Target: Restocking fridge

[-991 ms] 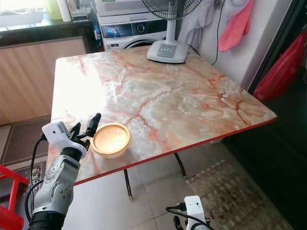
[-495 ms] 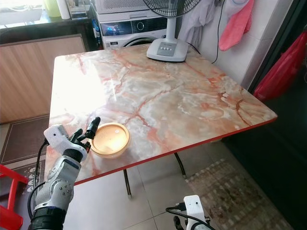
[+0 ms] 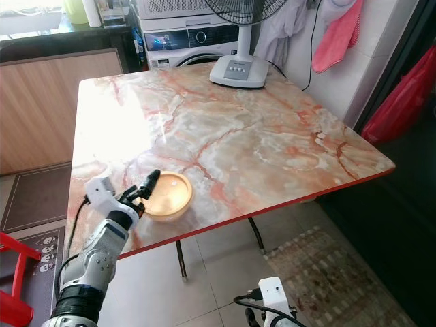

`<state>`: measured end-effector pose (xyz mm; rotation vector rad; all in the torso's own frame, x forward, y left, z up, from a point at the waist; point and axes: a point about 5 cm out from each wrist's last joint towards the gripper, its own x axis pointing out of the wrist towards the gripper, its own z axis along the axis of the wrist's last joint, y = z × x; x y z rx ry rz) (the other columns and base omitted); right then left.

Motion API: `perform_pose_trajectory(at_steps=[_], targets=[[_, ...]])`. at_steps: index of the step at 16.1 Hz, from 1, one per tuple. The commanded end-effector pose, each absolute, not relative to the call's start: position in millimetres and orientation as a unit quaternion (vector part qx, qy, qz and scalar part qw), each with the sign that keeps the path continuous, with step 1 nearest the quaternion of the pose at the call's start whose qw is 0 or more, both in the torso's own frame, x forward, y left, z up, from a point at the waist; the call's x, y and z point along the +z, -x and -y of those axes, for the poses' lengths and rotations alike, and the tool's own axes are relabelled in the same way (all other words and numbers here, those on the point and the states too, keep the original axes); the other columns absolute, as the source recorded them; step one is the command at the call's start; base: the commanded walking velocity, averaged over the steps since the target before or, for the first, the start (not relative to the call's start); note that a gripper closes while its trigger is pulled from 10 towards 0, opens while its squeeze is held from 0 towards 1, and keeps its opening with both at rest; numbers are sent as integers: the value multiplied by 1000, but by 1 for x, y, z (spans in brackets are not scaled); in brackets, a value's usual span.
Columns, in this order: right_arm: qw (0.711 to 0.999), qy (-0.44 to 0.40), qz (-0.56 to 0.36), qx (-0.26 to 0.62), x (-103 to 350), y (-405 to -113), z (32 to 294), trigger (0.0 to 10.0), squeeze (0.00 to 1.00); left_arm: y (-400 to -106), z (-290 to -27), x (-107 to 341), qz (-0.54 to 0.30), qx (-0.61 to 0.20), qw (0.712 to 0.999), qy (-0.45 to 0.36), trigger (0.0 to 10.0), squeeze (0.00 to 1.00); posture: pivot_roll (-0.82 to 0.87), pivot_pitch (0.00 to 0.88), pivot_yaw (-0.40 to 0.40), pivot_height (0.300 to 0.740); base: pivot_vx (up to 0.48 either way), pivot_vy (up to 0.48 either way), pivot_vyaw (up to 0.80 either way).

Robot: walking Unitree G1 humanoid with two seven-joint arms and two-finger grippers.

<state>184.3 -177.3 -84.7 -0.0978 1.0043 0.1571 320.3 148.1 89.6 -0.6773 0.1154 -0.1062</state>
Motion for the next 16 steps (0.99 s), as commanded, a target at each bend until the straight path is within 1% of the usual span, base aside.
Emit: perform_pose_trajectory(at_steps=[1,4,9,10,11,12,16], targets=[[874,50,-477,75,-84,-187,178,10000,0,-319,-143,82,-83,-61,941,322,10000,0,49,17,-8,740,0,0,0],[875,47,-476,66,-84,-186,179,10000,0,-316,-142,77,-94,-65,934,339,10000,0,50,18,-8,740,0,0,0],[876,48,-475,68,-83,-187,178,10000,0,-319,-140,77,-96,-72,934,336,10000,0,47,17,-8,740,0,0,0],[876,48,-475,68,-83,-187,178,10000,0,-320,-140,76,-98,-71,934,336,7020,0,46,17,-8,740,0,0,0],[876,48,-476,68,-83,-187,178,10000,0,-320,-141,76,-98,-70,934,336,7020,0,46,17,-8,740,0,0,0],[876,49,-476,68,-83,-187,179,10000,0,-320,-143,75,-99,-64,937,329,0,0,46,17,-9,740,0,0,0],[875,51,-477,70,-83,-187,178,10000,0,-320,-148,74,-97,-53,940,323,0,0,48,19,-10,740,0,0,0]])
